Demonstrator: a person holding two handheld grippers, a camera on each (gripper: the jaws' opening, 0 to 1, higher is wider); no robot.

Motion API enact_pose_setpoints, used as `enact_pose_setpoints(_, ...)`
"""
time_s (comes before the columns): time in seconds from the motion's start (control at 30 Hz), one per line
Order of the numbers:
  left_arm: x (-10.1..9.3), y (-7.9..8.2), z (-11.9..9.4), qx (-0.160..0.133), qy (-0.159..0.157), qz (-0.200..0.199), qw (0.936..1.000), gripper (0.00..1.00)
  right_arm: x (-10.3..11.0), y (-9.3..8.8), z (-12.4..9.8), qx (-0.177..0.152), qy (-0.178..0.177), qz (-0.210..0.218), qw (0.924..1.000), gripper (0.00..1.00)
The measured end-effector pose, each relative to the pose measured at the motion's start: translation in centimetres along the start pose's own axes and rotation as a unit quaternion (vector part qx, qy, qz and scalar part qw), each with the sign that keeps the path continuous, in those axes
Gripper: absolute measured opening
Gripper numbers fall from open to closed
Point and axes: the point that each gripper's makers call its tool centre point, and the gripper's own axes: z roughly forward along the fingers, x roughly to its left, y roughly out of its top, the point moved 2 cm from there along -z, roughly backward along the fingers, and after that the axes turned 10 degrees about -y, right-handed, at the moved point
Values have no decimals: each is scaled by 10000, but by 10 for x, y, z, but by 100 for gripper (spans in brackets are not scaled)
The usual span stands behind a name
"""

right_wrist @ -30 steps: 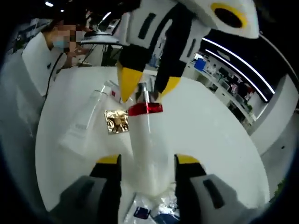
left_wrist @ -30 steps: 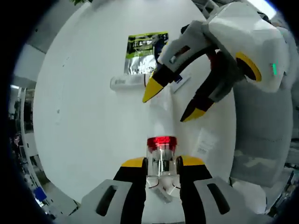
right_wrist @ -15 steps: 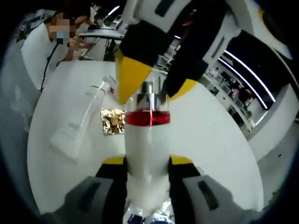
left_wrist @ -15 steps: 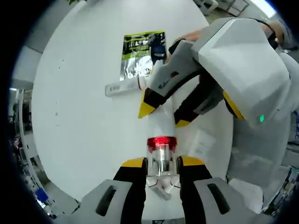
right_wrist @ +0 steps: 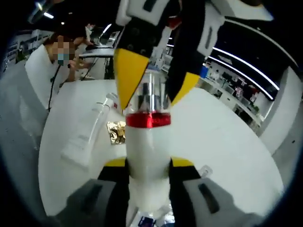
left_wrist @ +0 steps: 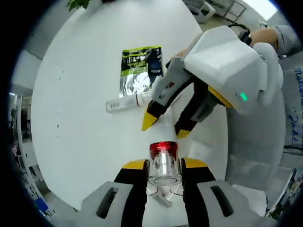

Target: Arrange the skincare products in the storage area until every visible bottle or jar stands upright without overlapping.

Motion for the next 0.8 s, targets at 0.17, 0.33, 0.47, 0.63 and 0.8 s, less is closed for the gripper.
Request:
enact_pose_setpoints(0.17, -5, 17, -12, -653, -99, 309, 9973, 26, -7, 8, -11, -237, 92, 269, 9993, 30)
enact_pose_setpoints(0.33, -6, 22, -16, -797, -47, 398, 9960, 33, -19, 24, -24, -482, 132, 620, 9968, 30)
enact_pose_setpoints(0.47, -6, 31, -25, -1227, 11, 419, 9916, 40, -22, 22, -34, -518, 119, 698, 9961, 30)
enact_pose_setpoints(0.63, -2, 39, -34, -1879, 102, 305, 9817, 43, -25, 12, -46, -505, 57, 910, 9946, 30)
enact_pose_setpoints(0.8, -7, 52, -41, -2559, 91, 245, 9663, 42, -31, 4, -59, -541, -11, 1199, 9913, 30)
